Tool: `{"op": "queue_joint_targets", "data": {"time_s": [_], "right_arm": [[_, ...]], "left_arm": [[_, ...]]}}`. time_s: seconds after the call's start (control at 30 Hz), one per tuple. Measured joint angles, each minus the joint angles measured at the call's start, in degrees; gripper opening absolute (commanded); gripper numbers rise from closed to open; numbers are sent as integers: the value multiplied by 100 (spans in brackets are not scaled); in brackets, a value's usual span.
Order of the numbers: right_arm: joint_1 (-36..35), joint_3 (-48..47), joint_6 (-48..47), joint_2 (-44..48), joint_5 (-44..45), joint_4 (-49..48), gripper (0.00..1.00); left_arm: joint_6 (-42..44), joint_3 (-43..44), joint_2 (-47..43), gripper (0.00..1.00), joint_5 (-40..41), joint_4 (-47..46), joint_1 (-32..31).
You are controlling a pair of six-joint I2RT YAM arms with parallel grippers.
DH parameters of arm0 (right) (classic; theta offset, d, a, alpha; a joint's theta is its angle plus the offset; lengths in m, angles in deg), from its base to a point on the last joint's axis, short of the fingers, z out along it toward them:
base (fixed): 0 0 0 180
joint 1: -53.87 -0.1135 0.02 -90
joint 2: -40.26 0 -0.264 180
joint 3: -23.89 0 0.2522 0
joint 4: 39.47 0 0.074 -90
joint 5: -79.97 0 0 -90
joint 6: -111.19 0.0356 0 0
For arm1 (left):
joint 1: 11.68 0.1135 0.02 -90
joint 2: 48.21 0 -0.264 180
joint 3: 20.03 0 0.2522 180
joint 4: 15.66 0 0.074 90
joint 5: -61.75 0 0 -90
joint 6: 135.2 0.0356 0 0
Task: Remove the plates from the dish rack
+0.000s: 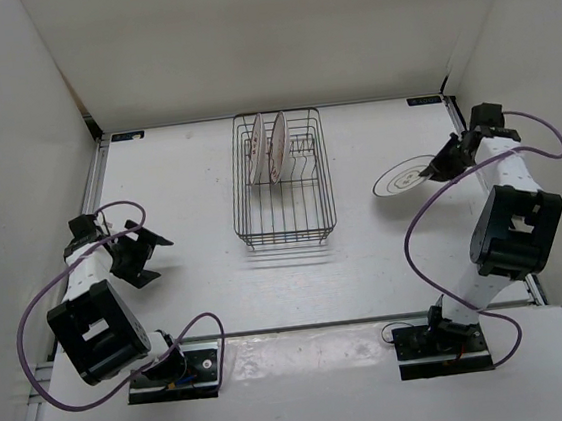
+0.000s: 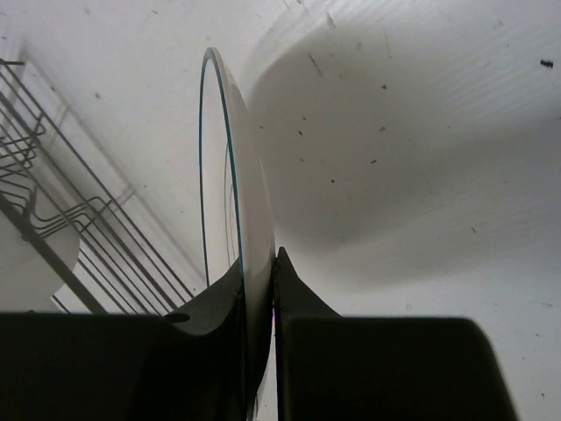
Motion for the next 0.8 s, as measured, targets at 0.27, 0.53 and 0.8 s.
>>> {"op": "queue_joint_targets", "data": {"time_s": [0.27, 0.53, 0.8], "right_arm": [[116, 516, 103, -293, -260, -81, 10], [138, 719, 273, -426, -431, -85, 48], [140, 765, 212, -516, -223, 358, 53]], "left_arm": [[-92, -44, 0, 100, -2, -11, 0], [-101, -44, 63, 100, 0, -7, 0], [-96, -44, 63, 100, 2, 9, 0]]}}
